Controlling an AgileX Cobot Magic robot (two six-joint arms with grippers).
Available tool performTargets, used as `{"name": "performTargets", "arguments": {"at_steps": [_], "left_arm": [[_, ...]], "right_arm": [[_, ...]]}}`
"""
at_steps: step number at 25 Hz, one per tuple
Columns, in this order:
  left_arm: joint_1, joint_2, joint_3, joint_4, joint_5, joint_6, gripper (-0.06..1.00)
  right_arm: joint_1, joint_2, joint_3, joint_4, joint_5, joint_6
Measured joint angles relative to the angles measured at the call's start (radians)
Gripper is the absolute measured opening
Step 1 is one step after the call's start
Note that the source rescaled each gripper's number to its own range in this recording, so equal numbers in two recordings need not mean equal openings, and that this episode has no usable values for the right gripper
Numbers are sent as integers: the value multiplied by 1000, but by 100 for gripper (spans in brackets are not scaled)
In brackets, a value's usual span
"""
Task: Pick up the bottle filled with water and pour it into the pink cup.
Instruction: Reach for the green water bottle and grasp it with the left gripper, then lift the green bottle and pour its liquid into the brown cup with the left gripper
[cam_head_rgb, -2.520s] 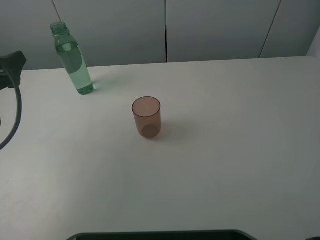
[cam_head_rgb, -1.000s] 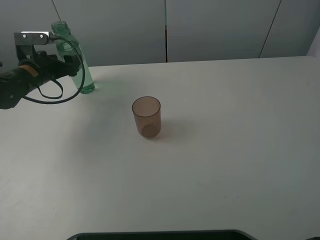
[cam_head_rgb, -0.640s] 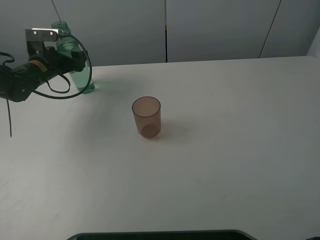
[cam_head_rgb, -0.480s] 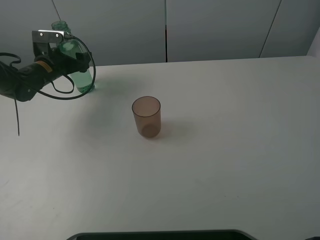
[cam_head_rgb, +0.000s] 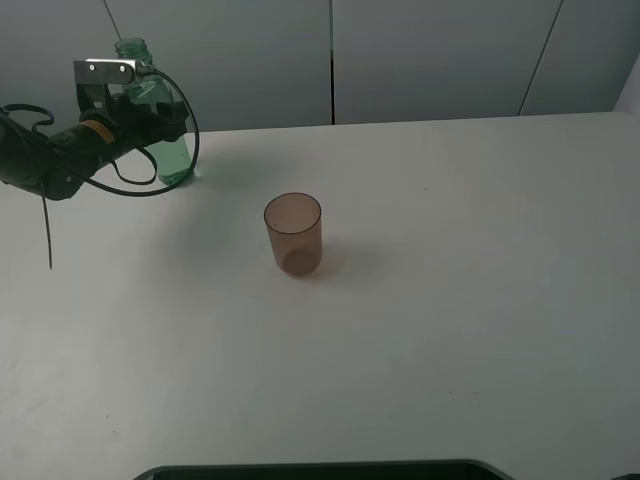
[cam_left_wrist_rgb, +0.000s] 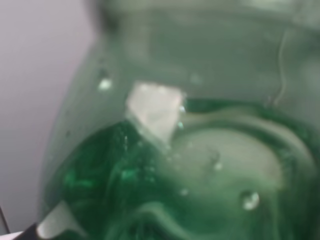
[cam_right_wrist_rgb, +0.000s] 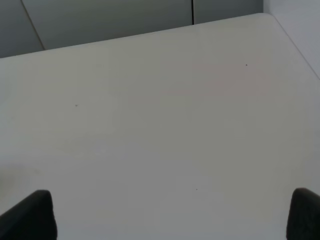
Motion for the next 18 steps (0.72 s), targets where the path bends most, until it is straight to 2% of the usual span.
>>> {"name": "performTargets", "arguments": {"at_steps": [13, 18], "left_arm": [[0, 0, 0, 23, 0, -4, 7], [0, 0, 0, 86, -7, -6, 7]], "right_arm": [[0, 0, 0, 0, 0, 0], [0, 0, 0, 0, 0, 0]]}}
